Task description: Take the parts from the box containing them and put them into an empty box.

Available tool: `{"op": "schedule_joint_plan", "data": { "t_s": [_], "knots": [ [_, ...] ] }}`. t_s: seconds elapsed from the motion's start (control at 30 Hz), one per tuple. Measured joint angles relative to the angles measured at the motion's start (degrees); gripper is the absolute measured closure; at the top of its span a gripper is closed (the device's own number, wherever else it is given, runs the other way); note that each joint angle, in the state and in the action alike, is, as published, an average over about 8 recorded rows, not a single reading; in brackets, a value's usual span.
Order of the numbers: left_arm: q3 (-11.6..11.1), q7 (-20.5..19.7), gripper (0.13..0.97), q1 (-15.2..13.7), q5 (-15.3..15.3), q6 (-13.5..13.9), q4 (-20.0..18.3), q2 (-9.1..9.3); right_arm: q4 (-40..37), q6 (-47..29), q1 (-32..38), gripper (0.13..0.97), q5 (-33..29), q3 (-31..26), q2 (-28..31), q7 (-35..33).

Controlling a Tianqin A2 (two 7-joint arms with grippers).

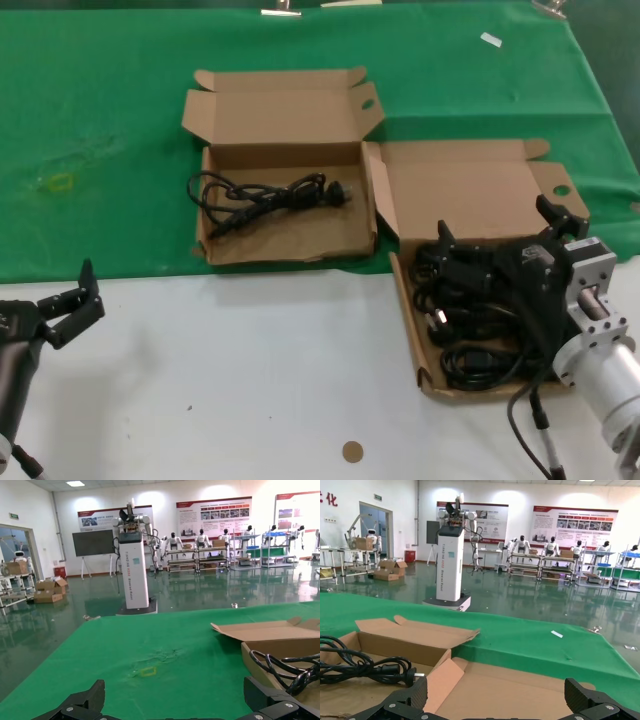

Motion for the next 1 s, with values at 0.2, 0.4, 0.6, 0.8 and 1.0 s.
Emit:
{"op": "schedule_joint_plan", "data": {
  "t_s": [0.2, 0.4, 0.6, 0.8, 1.0],
  "knots": [
    [0.00, 0.00, 0.132, 0.00, 0.00, 0.00, 0.00, 0.00, 0.05, 0.03, -0.05, 0.129, 0.02, 0.02, 0.01, 0.01],
    [0.01, 0.00, 0.132, 0.00, 0.00, 0.00, 0.00, 0.00, 0.05, 0.04, -0.05, 0.129, 0.02, 0.02, 0.01, 0.01],
    [0.01, 0.00, 0.132, 0.00, 0.00, 0.00, 0.00, 0.00, 0.05, 0.04, -0.05, 0.129, 0.02, 0.02, 0.01, 0.01],
    [0.00, 0.00, 0.132, 0.00, 0.00, 0.00, 0.00, 0.00, 0.05, 0.04, -0.05, 0.129, 0.02, 0.02, 0.01, 0.01],
    [0.00, 0.00, 0.132, 0.00, 0.00, 0.00, 0.00, 0.00, 0.05, 0.04, -0.05, 0.129, 0.02, 0.02, 0.01, 0.01]
  ]
}}
